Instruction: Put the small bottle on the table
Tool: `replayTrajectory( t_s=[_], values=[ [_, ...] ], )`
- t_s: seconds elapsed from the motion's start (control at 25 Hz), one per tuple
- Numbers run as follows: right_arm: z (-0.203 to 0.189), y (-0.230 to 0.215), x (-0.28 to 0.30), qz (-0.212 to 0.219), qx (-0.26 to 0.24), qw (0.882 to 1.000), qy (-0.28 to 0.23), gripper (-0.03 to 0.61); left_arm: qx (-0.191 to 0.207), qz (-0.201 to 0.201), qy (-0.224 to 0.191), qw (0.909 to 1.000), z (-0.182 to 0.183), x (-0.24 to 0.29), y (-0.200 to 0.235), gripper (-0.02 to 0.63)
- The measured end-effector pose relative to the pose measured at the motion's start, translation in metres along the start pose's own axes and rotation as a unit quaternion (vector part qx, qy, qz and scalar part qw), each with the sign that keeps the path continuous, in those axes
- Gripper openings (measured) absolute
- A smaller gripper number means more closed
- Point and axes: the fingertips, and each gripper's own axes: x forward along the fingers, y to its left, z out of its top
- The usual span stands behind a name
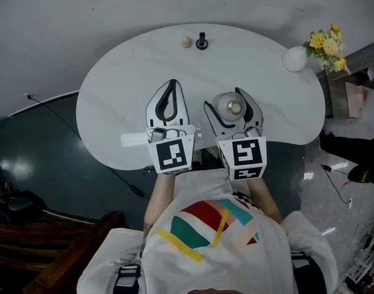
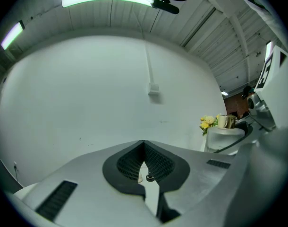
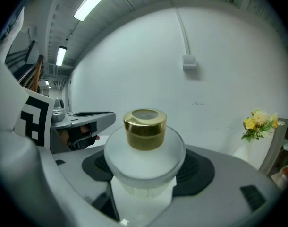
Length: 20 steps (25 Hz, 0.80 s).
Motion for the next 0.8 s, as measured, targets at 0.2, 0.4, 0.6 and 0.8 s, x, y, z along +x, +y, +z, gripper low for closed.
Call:
replayTrajectory(
  t_s=[0.2, 0.4, 0.6, 0.8],
  values=[
    [0.010, -0.016, 0.008, 0.019, -0.004, 1.000, -0.015, 0.339, 0.012, 0.014, -0.013, 0.9997, 0.013, 0.011, -0.013, 0.015],
    [0.018, -0.025, 0.011, 0.035, -0.010, 0.999, -0.031, 0.339, 0.018, 0.018, -0.022, 0.9994, 0.020, 0.023, -0.025, 0.015],
    [0.021, -0.033, 0.012, 0.040, -0.006, 0.999, -0.035, 0.339, 0.023, 0.018, -0.025, 0.9993, 0.024, 0.031, -0.034, 0.015],
    [0.013, -0.042, 0.016, 0.033, -0.006, 0.999, -0.023, 0.339, 0.025, 0.019, -0.022, 0.9993, 0.023, 0.033, -0.036, 0.015]
  ],
)
